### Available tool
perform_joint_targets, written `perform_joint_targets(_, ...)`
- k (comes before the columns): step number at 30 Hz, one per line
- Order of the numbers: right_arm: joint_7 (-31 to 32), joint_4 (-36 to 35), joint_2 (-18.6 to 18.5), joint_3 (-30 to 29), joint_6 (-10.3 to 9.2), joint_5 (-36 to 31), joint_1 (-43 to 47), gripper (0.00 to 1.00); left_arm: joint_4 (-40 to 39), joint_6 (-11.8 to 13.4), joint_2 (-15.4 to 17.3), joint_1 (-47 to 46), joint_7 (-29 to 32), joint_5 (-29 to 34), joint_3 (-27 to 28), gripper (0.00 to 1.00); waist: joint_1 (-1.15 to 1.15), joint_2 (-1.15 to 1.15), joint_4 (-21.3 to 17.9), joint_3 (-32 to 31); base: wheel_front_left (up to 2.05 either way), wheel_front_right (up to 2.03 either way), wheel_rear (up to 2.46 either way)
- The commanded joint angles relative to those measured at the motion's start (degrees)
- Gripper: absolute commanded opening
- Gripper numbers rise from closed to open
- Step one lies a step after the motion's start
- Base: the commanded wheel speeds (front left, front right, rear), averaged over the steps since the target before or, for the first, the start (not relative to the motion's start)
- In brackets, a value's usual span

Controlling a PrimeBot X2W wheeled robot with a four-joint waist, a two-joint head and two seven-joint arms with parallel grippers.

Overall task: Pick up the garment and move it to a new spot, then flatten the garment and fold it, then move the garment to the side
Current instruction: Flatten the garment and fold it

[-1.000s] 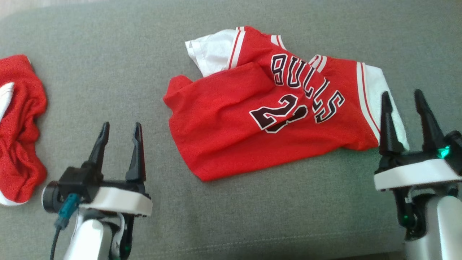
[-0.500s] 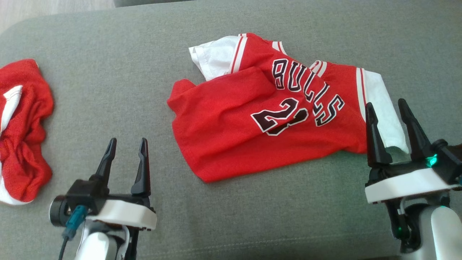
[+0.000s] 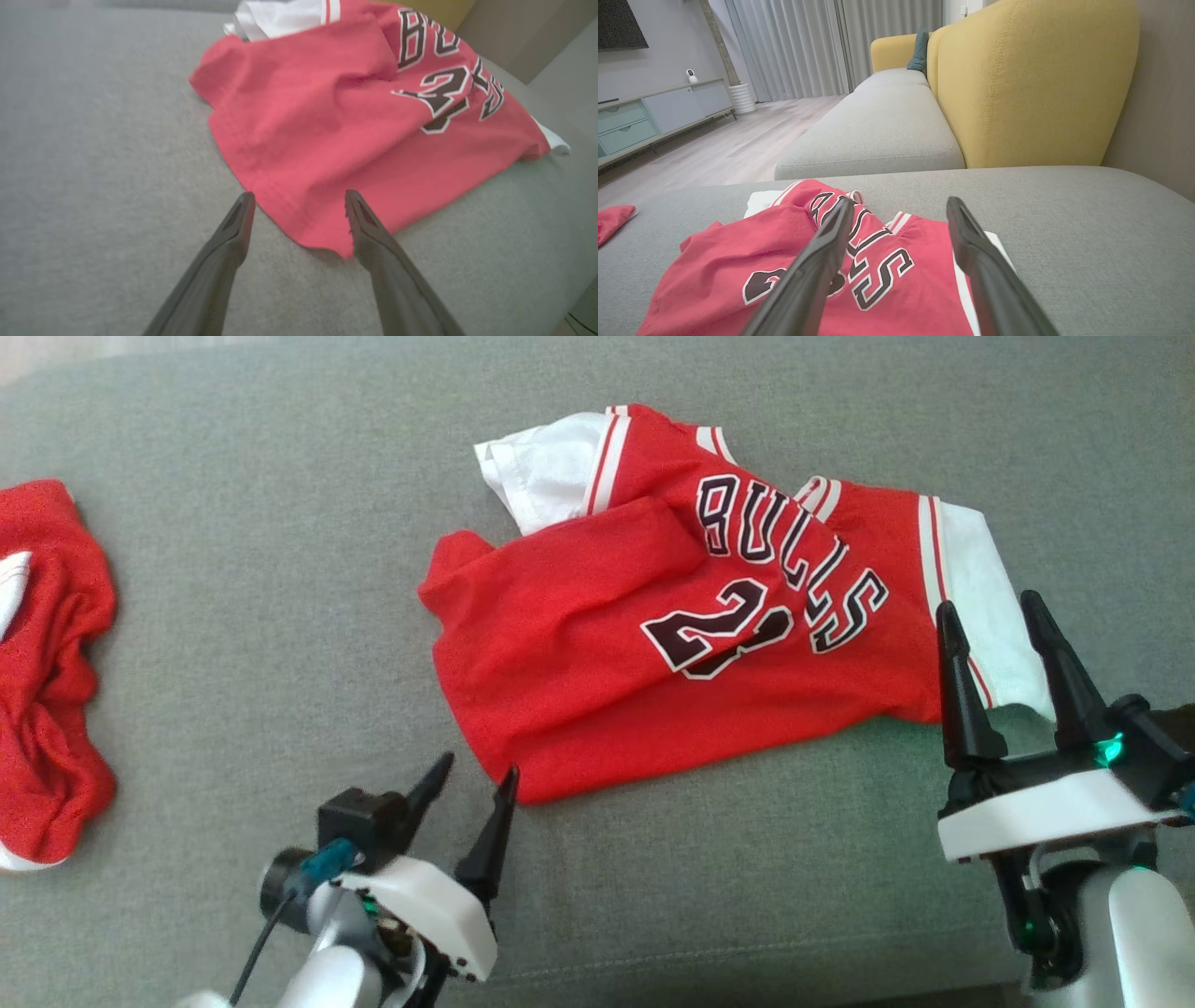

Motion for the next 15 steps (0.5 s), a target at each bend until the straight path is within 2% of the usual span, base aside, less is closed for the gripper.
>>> perform_joint_targets(1, -0.17, -2.00, -0.39, 1.56, -0.05, 0.06, -1.69, 1.00, -0.61, -0.51, -0.33, -2.43, 1.45, -1.00, 1.31, 1.00, 0.00, 0.00, -0.26, 0.43, 0.00, 0.00, 0.00)
perform_joint_targets(5, -0.36, -1.91, -0.31, 1.67, -0.05, 0.12, -1.87, 1.00, 2.80, -1.79, -0.84, -3.59, 5.26, -2.88, 0.11, 1.00, 0.00, 0.00, -0.76, 1.17, 0.00, 0.00, 0.00)
perform_joint_targets(10, -0.54, -1.62, -0.18, 1.21, -0.05, 0.06, -1.97, 1.00, 5.92, -3.23, -1.31, -5.21, 7.27, -4.73, -1.07, 1.00, 0.00, 0.00, -1.15, 1.85, 0.00, 0.00, 0.00)
perform_joint_targets(11, -0.58, -1.61, -0.15, 1.12, -0.05, 0.08, -1.97, 1.00, 6.33, -3.53, -1.37, -5.57, 7.36, -5.10, -1.23, 0.89, 0.00, 0.00, -1.17, 1.94, 0.00, 0.00, 0.00)
perform_joint_targets(12, -0.60, -1.58, -0.13, 1.00, -0.05, 0.09, -1.96, 1.00, 6.60, -3.77, -1.40, -5.93, 7.12, -5.38, -1.30, 0.29, 0.00, 0.00, -1.19, 2.01, 0.00, 0.00, 0.00)
perform_joint_targets(13, -0.60, -1.54, -0.11, 0.87, -0.05, 0.08, -1.97, 1.00, 6.78, -3.94, -1.41, -6.27, 6.65, -5.55, -1.31, 0.00, 0.00, 0.00, -1.22, 2.05, 0.00, 0.00, 0.00)
perform_joint_targets(15, -0.61, -1.43, -0.08, 0.70, -0.05, 0.04, -2.00, 1.00, 6.57, -4.14, -1.24, -6.96, 5.08, -5.34, -1.29, 0.00, 0.00, 0.00, -1.29, 2.00, 0.00, 0.00, 0.00)
